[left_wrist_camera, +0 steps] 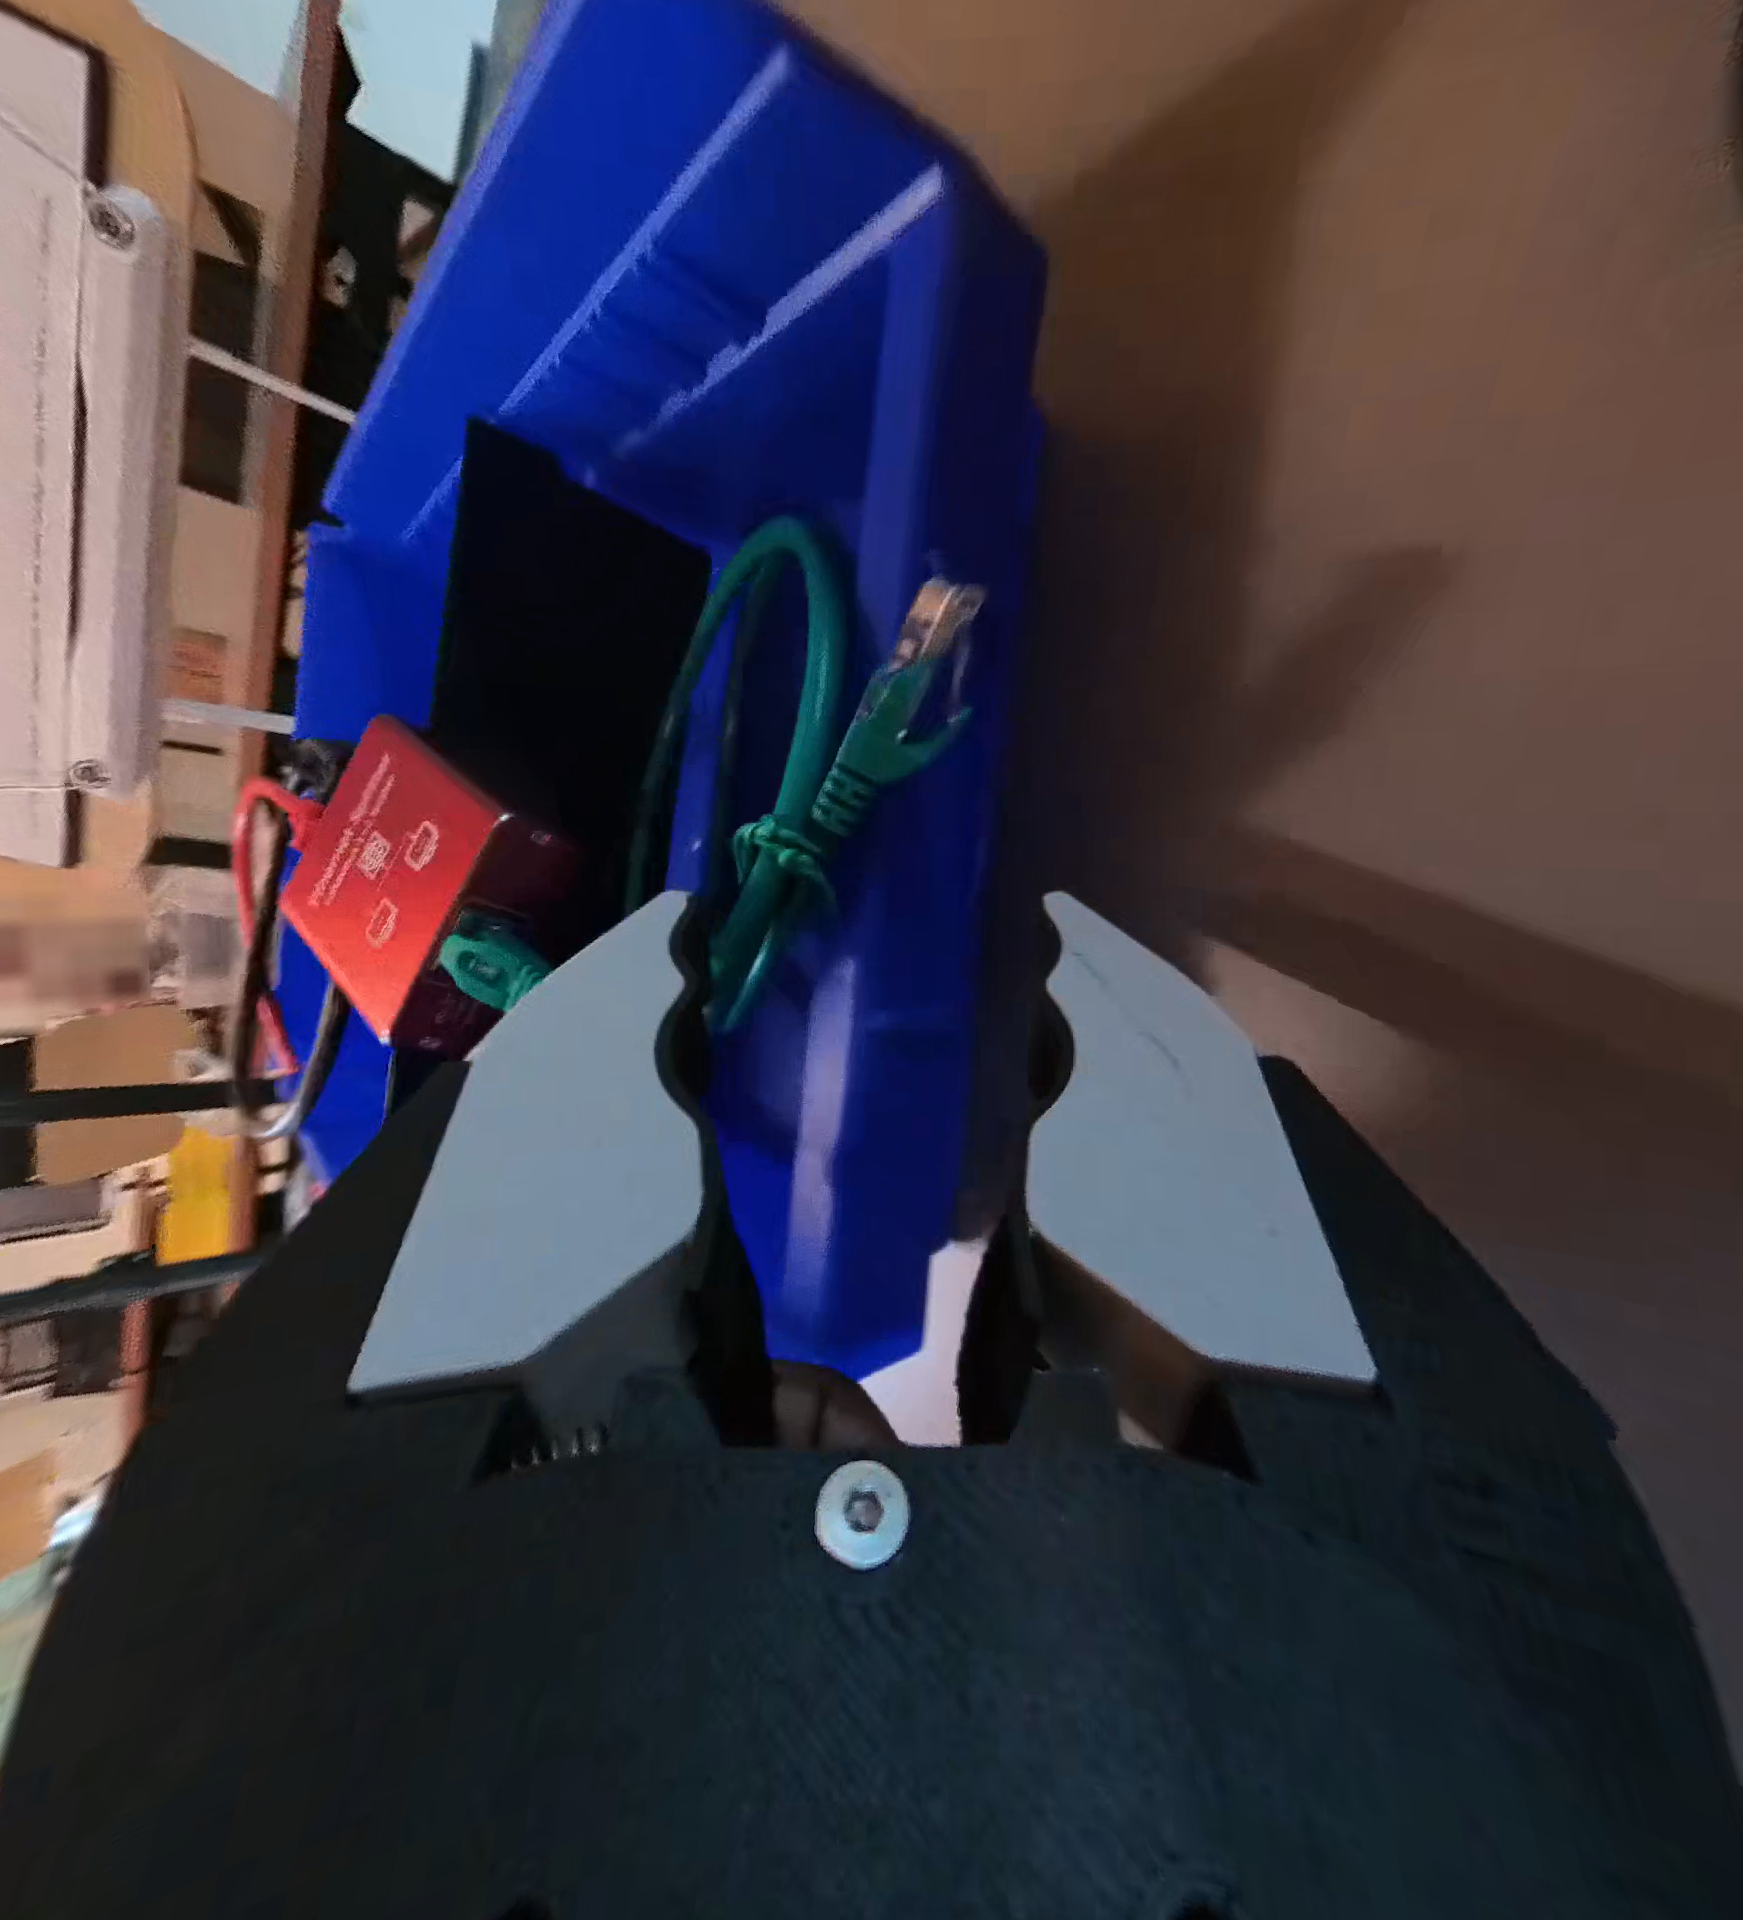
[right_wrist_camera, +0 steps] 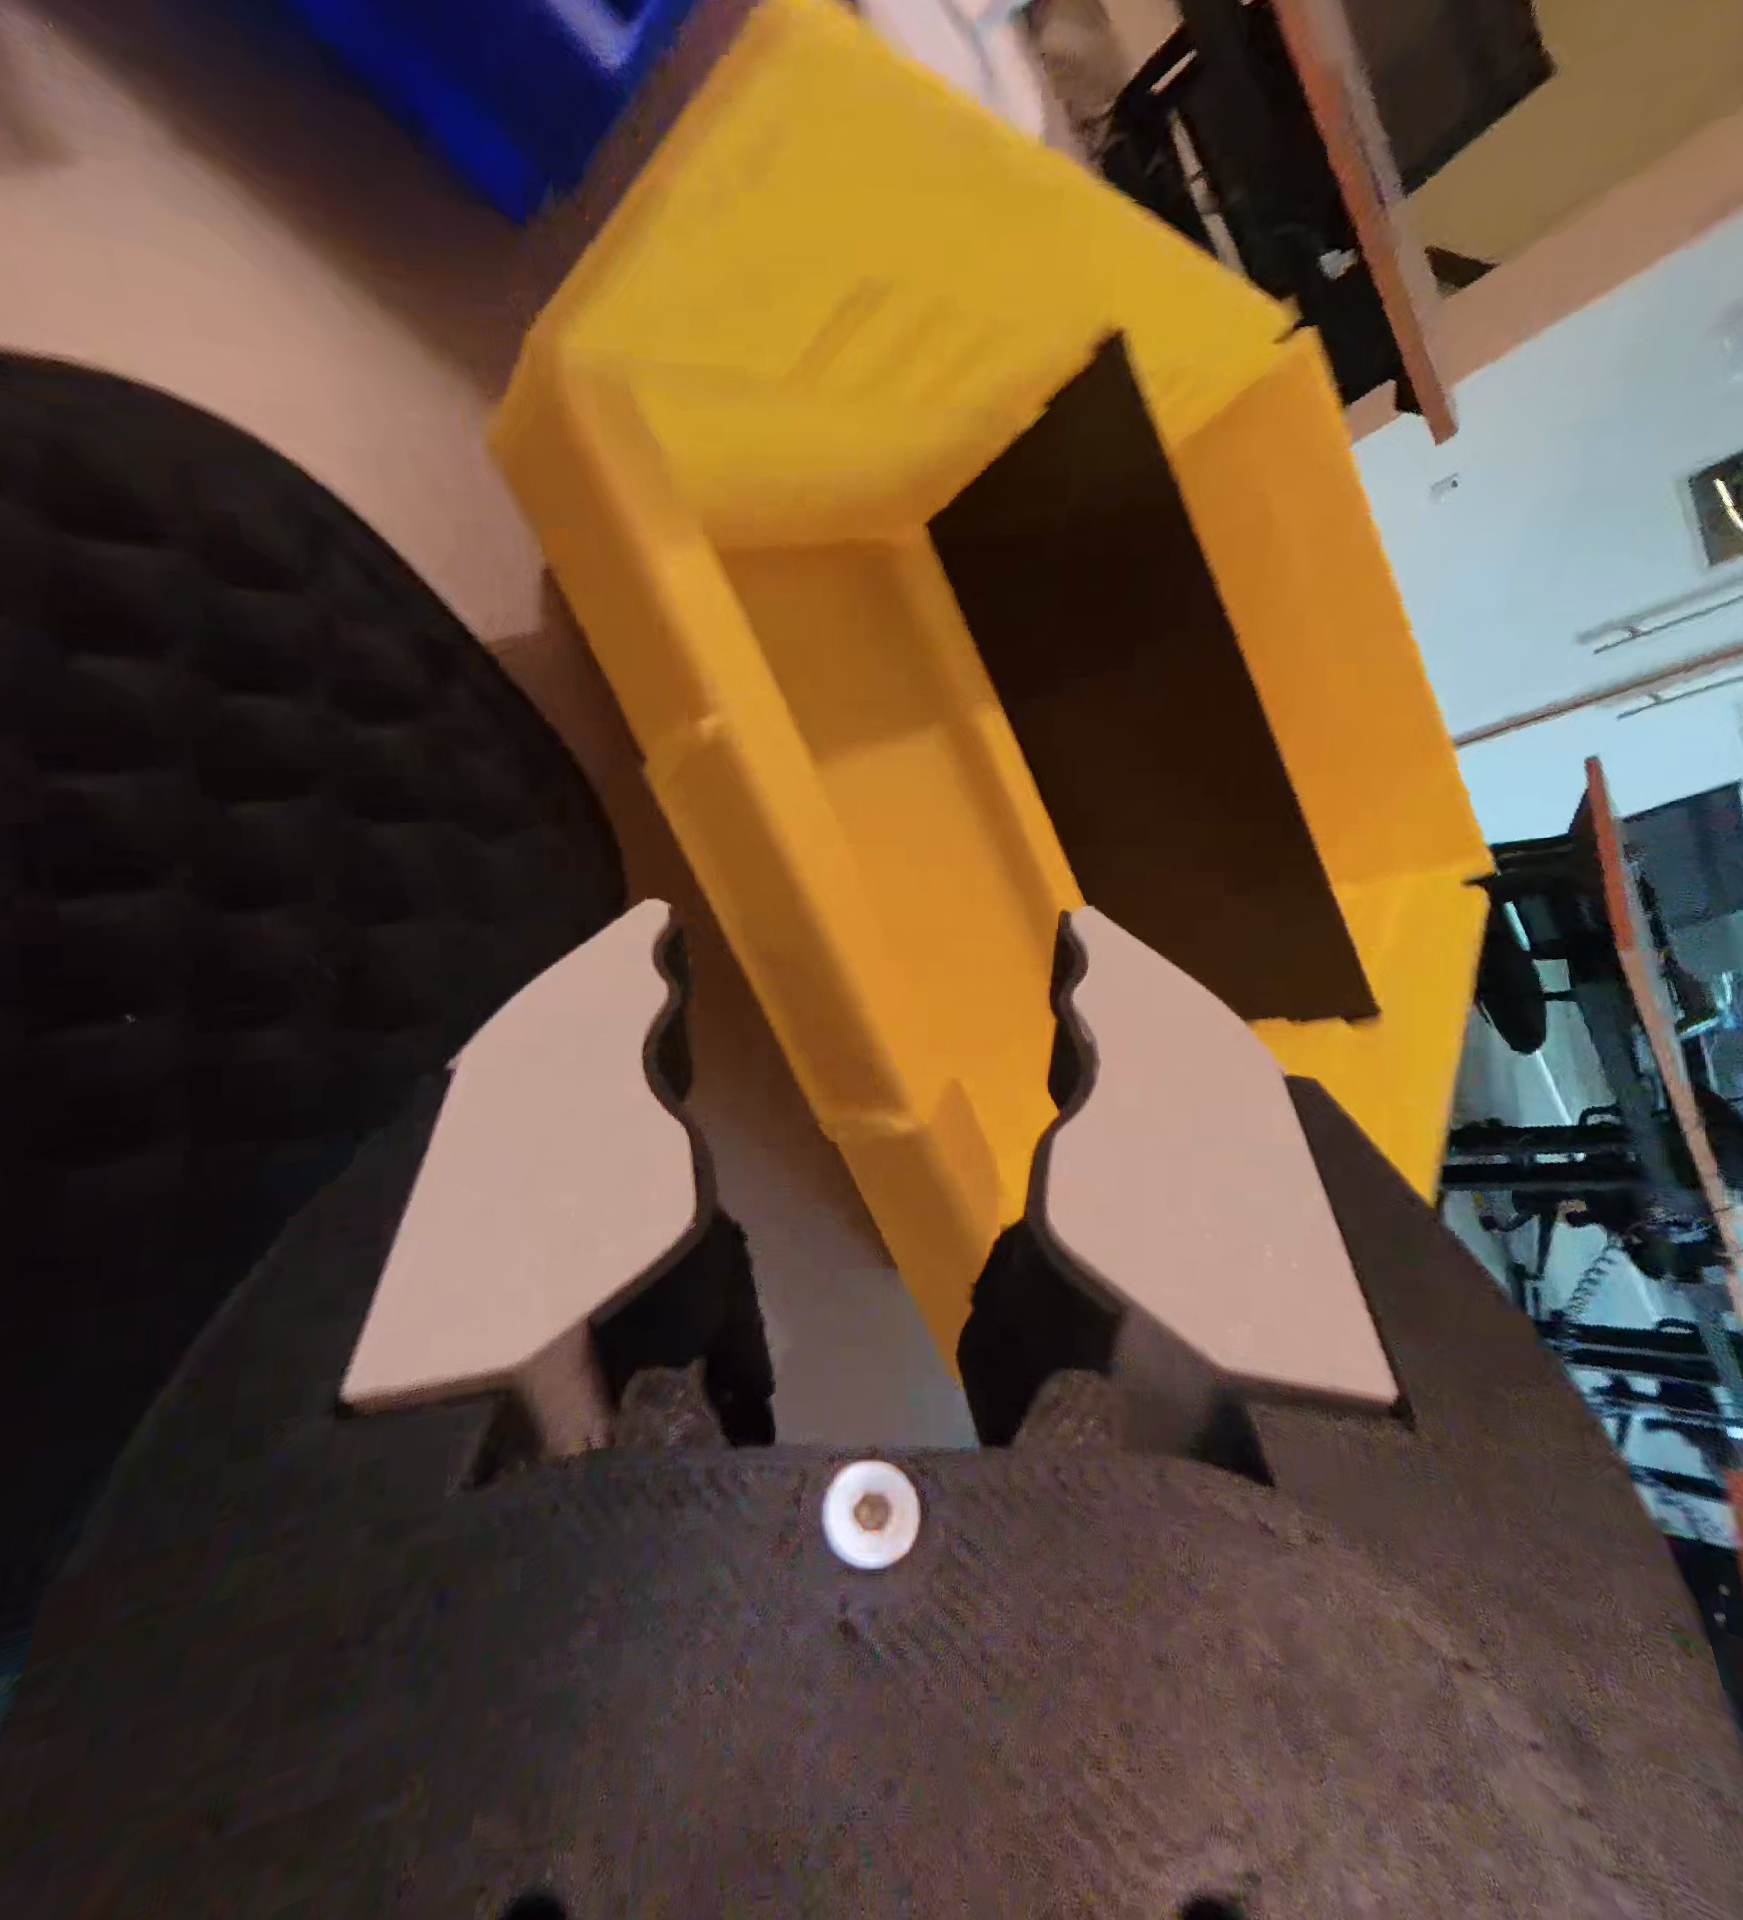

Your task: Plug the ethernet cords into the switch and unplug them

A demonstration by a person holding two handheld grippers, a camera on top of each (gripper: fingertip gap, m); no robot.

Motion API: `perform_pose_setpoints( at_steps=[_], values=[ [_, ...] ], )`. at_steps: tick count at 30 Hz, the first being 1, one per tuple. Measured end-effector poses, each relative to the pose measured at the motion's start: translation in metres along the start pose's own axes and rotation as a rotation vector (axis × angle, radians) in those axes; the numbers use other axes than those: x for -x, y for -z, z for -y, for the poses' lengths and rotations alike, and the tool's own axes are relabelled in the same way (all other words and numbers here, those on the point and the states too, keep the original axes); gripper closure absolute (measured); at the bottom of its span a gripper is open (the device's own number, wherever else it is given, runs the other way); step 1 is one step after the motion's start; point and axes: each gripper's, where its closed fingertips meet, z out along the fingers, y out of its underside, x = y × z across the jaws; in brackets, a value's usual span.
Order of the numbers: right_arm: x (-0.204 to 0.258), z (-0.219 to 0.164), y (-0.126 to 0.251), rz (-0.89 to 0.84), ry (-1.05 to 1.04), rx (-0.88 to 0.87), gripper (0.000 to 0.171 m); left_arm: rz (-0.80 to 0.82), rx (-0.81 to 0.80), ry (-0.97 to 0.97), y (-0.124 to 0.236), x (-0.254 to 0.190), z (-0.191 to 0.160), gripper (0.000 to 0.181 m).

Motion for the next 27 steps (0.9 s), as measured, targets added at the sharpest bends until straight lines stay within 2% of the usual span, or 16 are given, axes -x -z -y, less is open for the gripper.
perform_pose_setpoints(
  at_steps=[4,11,15,19,27],
  values=[
    [0.003,-0.007,-0.016,-0.031,0.013,0.050,0.114,0.021,0.069,-0.089,-0.007,0.008,-0.018,0.126],
    [-0.003,-0.031,-0.017,-0.065,0.082,0.152,0.126,0.160,0.183,-0.180,0.000,0.025,-0.058,0.130],
    [-0.002,-0.032,-0.016,-0.065,0.086,0.164,0.130,0.119,0.191,-0.182,-0.001,0.028,-0.070,0.136],
    [-0.006,-0.039,-0.014,-0.068,0.070,0.167,0.129,0.128,0.296,-0.174,0.001,0.049,-0.112,0.139],
    [-0.014,-0.055,-0.007,-0.080,0.043,0.192,0.128,0.172,0.384,-0.106,0.017,0.084,-0.194,0.139]
  ],
)
